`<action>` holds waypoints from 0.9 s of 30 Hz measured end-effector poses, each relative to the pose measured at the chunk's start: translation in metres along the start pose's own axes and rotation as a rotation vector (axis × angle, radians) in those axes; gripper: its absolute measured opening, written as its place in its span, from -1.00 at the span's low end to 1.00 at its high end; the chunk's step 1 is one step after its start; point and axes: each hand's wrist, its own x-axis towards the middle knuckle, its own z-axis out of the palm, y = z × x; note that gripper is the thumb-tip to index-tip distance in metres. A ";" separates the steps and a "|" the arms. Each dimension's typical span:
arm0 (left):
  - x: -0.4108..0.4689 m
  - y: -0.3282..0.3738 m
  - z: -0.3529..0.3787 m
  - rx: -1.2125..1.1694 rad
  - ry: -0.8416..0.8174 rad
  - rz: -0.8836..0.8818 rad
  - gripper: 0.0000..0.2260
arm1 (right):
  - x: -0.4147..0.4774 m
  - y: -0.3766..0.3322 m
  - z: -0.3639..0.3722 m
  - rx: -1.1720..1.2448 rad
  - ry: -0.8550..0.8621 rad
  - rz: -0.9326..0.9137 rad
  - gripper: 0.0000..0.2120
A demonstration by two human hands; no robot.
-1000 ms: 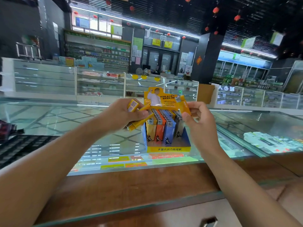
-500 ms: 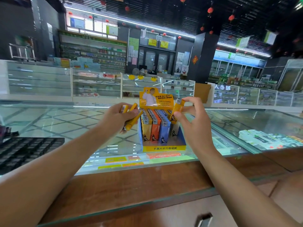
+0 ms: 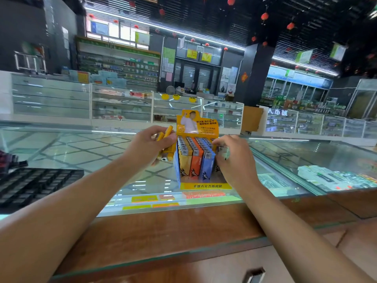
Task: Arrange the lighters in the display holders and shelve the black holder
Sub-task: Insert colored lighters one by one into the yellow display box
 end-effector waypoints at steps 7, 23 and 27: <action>-0.004 0.010 -0.002 -0.023 0.020 0.030 -0.69 | -0.017 -0.027 -0.017 0.221 0.194 -0.180 -0.86; -0.016 0.016 0.013 0.197 -0.194 0.005 -0.69 | -0.024 -0.052 -0.018 0.396 0.194 -0.329 -0.92; -0.012 0.015 0.011 0.151 -0.134 -0.037 -0.70 | -0.017 -0.036 -0.026 0.673 0.384 0.025 -0.91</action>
